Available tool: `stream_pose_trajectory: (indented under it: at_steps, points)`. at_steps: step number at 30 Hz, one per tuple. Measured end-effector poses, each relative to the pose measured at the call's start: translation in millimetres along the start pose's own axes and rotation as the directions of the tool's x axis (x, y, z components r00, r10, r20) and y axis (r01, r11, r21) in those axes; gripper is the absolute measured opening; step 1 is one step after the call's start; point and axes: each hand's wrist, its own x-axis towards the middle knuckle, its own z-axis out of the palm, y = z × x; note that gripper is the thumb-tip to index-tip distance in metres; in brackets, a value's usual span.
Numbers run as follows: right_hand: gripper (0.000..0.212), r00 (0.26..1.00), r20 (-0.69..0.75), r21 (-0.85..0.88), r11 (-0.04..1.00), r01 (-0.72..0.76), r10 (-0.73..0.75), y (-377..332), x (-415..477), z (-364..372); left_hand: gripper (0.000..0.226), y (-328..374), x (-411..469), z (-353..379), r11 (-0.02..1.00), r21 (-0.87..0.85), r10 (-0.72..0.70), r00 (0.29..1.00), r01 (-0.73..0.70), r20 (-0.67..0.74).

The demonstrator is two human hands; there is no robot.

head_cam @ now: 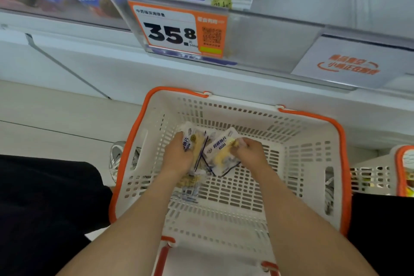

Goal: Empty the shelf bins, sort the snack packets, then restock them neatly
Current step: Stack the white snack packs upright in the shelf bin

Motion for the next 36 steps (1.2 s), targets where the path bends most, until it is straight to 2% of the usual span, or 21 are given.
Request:
stream_pose_trajectory:
  at_steps: [3, 5, 7, 9, 11, 13, 15, 17, 19, 21, 22, 24, 27, 31, 34, 36]
  points:
    - [0.006, 0.985, 0.174, 0.051, 0.998, -0.028, 0.018, -7, -11, -26, 0.046, 7, -5, 4, 1.0, 0.008, -0.017, 0.999, 0.017, 0.038]
    - [0.007, 0.95, 0.308, -0.012, 0.999, 0.05, -0.044, -17, -21, -29, 0.045, 18, -10, 5, 1.0, 0.02, 0.007, 0.994, -0.009, 0.105]
    - [0.014, 0.935, 0.322, -0.116, 0.974, 0.192, -0.146, -26, -29, -26, 0.044, 27, -16, 3, 0.998, -0.01, 0.055, 0.987, -0.054, 0.154]
    - [0.022, 0.936, 0.233, -0.248, 0.915, 0.319, -0.264, -34, -38, -20, 0.035, 38, -24, -1, 0.993, -0.063, 0.106, 0.985, -0.098, 0.139]
    - [0.036, 0.931, 0.159, -0.305, 0.881, 0.362, -0.328, -42, -49, -20, 0.022, 48, -31, -7, 0.985, -0.048, 0.172, 0.979, -0.167, 0.114]
    - [0.06, 0.916, 0.168, -0.319, 0.859, 0.4, -0.364, -54, -63, -26, 0.016, 61, -38, -16, 0.967, 0.01, 0.248, 0.955, -0.253, 0.165]
    - [0.088, 0.866, 0.267, -0.393, 0.773, 0.499, -0.423, -72, -82, -34, 0.021, 79, -45, -27, 0.93, 0.112, 0.311, 0.911, -0.351, 0.272]
    - [0.107, 0.814, 0.388, -0.531, 0.617, 0.581, -0.433, -94, -102, -39, 0.026, 101, -54, -38, 0.838, 0.269, 0.352, 0.848, -0.474, 0.395]
    - [0.098, 0.789, 0.457, -0.634, 0.471, 0.613, -0.41, -120, -128, -43, 0.033, 128, -65, -51, 0.733, 0.38, 0.356, 0.794, -0.565, 0.493]
    - [0.069, 0.763, 0.507, -0.696, 0.332, 0.637, -0.401, -150, -155, -48, 0.036, 156, -79, -73, 0.661, 0.437, 0.365, 0.77, -0.61, 0.523]
    - [0.056, 0.75, 0.53, -0.714, 0.268, 0.647, -0.396, -167, -171, -53, 0.038, 169, -85, -86, 0.633, 0.466, 0.37, 0.771, -0.618, 0.519]
    - [0.047, 0.738, 0.549, -0.732, 0.201, 0.651, -0.392, -195, -196, -63, 0.041, 194, -102, -116, 0.597, 0.512, 0.374, 0.779, -0.618, 0.504]
    - [0.038, 0.67, 0.532, -0.669, 0.227, 0.708, -0.518, -226, -232, -86, 0.036, 229, -128, -157, 0.594, 0.425, 0.446, 0.719, -0.683, 0.532]
    - [0.024, 0.575, 0.515, -0.396, 0.418, 0.817, -0.636, -260, -273, -115, 0.04, 281, -162, -203, 0.628, 0.28, 0.563, 0.673, -0.726, 0.48]
    - [0.018, 0.513, 0.466, -0.295, 0.42, 0.858, -0.721, -291, -281, -138, 0.049, 309, -169, -223, 0.634, 0.158, 0.681, 0.643, -0.757, 0.35]
    - [0.016, 0.497, 0.394, -0.312, 0.396, 0.864, -0.773, -311, -278, -155, 0.055, 320, -160, -225, 0.603, 0.069, 0.778, 0.605, -0.795, 0.171]
